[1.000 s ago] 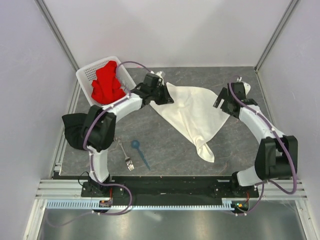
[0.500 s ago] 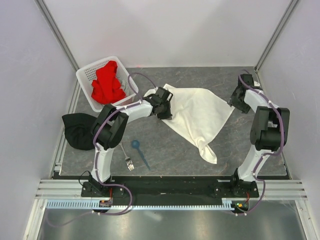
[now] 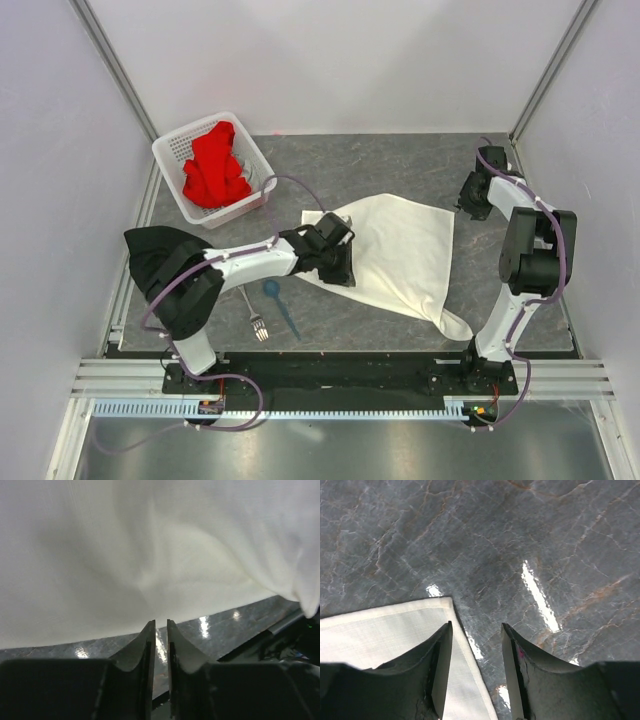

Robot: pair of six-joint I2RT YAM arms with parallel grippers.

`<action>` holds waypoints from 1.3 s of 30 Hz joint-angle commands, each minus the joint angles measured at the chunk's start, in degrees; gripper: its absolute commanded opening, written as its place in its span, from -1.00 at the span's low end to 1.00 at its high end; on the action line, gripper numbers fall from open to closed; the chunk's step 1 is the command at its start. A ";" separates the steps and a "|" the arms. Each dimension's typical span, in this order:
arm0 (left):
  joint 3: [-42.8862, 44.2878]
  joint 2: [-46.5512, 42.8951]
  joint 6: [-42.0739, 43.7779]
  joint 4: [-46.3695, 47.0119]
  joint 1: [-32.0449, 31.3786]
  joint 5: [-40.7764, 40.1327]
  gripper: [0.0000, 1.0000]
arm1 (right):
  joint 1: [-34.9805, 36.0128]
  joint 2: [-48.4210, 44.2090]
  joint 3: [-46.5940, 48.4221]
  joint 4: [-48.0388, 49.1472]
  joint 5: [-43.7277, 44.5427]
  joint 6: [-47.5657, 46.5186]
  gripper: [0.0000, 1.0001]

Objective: Fold the napkin into a case and place the utensils inside
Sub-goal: Move the crumpled napkin to the corner of the board, then pick up the crumpled napkin from the center of the board.

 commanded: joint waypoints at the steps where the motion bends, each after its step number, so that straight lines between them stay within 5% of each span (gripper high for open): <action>1: 3.89 -6.55 0.81 0.26 5.77 4.69 -0.25 | 1.96 1.09 2.27 1.75 -2.39 -1.05 0.07; 7: 16.36 -0.42 7.83 -4.29 17.72 9.64 0.01 | 4.34 5.22 6.05 -0.36 1.39 0.35 0.20; 16: 33.42 16.37 23.84 -10.98 21.52 -12.77 -0.09 | 4.96 4.62 7.63 -0.54 3.42 -0.09 0.29; 32: 34.32 23.68 23.67 -9.32 23.37 -16.03 -0.11 | 4.87 5.93 8.87 -0.63 1.92 -2.55 0.30; 39: 34.14 25.53 23.14 -9.06 23.20 -15.42 0.05 | 4.87 6.55 8.60 -0.63 2.10 -2.55 0.32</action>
